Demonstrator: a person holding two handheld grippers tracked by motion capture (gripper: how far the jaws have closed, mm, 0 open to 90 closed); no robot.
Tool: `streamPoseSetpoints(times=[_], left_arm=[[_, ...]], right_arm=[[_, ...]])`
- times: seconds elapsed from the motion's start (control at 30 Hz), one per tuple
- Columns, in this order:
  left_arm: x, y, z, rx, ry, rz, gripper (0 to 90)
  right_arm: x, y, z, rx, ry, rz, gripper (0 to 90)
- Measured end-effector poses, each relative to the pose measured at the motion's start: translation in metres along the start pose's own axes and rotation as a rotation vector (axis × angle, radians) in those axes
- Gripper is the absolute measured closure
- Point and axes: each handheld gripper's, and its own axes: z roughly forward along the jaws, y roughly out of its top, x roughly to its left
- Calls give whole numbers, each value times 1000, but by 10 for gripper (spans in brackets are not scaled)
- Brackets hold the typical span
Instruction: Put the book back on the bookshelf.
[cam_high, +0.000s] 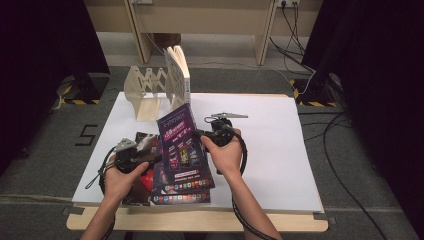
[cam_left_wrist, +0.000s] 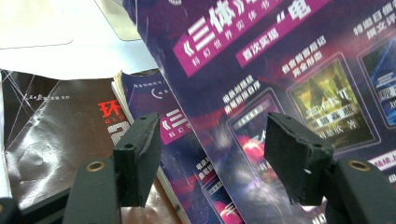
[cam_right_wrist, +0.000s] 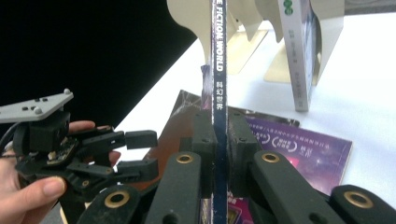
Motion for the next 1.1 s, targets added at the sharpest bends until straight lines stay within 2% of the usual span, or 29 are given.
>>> streamPoseSetpoints(times=[0.2,0.8,0.97,1.1], left_arm=[[0,1,-2,-11,3,-4,360],[3,2,-2,-15,7,-6,366],[2,3,-3,-38,-4,-13,374],[2,4,-3,-48,-14,-36,374]], right_arm=[[5,4,3,-54,-20,-28,849],[13,16,13,-107,-49,-68,850],[17,19,14,-129,-59,-81,850],[20,20,15,-152,-66,-93,849]])
